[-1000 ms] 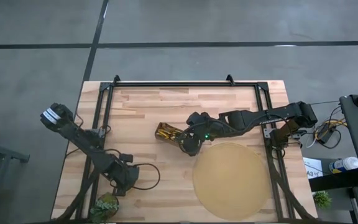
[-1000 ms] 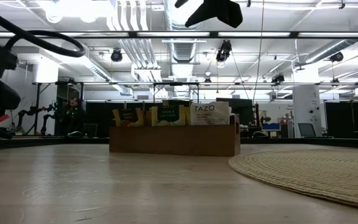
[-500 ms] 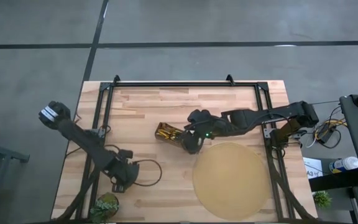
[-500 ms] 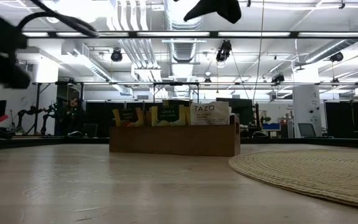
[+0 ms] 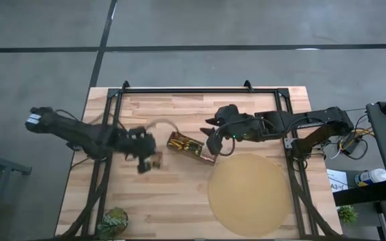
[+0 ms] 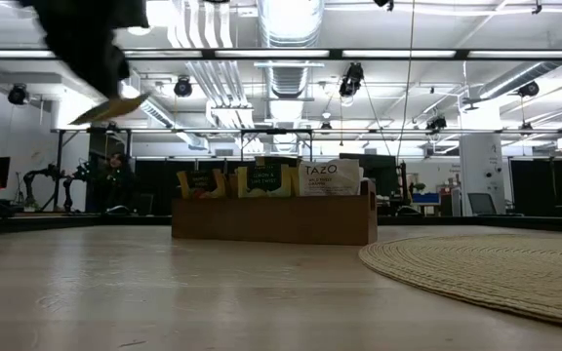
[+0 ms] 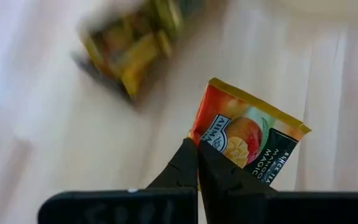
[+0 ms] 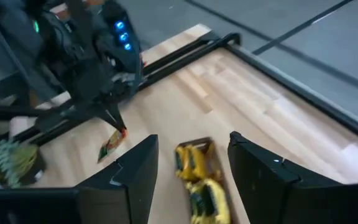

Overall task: Pick & Place Tea
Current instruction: Put the orange tea bag into the left section of the wooden organizer

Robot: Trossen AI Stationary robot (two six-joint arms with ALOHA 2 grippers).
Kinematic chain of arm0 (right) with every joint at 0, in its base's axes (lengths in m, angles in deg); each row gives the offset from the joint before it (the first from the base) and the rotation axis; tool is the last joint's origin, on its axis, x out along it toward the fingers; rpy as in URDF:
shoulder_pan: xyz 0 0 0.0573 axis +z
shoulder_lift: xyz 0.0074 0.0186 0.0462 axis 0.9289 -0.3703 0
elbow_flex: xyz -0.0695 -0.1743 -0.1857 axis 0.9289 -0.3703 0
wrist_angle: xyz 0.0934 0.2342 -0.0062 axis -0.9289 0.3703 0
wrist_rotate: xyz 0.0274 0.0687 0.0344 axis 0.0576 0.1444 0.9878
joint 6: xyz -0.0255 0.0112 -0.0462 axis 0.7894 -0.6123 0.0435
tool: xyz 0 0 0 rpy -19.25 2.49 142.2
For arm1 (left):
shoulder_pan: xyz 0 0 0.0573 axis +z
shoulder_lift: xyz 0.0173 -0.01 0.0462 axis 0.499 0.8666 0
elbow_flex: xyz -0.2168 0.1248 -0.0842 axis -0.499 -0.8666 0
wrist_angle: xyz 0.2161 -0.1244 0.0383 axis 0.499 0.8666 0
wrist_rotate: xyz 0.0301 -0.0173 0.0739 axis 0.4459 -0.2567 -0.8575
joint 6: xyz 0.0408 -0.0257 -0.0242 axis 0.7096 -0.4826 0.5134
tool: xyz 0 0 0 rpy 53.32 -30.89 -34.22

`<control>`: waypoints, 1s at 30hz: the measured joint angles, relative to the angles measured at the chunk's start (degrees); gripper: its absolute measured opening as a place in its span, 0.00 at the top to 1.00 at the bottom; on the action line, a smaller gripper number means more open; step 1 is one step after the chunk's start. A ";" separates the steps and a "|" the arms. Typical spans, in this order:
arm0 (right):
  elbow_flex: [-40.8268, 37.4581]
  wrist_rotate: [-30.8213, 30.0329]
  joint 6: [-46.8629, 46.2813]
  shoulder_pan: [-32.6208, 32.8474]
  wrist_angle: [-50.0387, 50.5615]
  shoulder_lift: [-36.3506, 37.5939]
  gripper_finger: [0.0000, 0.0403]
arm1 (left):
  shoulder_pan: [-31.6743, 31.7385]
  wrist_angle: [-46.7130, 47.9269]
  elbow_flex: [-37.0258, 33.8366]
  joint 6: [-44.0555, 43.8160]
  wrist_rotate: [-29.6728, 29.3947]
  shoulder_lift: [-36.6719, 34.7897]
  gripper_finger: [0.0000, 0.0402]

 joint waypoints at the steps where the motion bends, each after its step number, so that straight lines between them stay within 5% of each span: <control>1: 0.02 -1.00 0.00 -0.02 -0.02 0.10 0.52 | 2.24 -1.74 0.58 1.06 -0.14 -0.99 1.00; 8: 0.00 -3.09 -0.11 -1.14 0.13 -0.03 0.52 | 15.30 -22.14 1.93 5.52 -0.30 -3.53 1.00; 17: -0.02 -3.49 2.86 -2.87 -1.77 0.10 0.52 | 24.07 -50.74 2.04 5.74 -2.71 0.30 1.00; 30: -0.06 -2.86 6.16 -6.40 -3.75 0.08 0.52 | 25.85 -53.79 11.44 7.08 1.37 11.31 1.00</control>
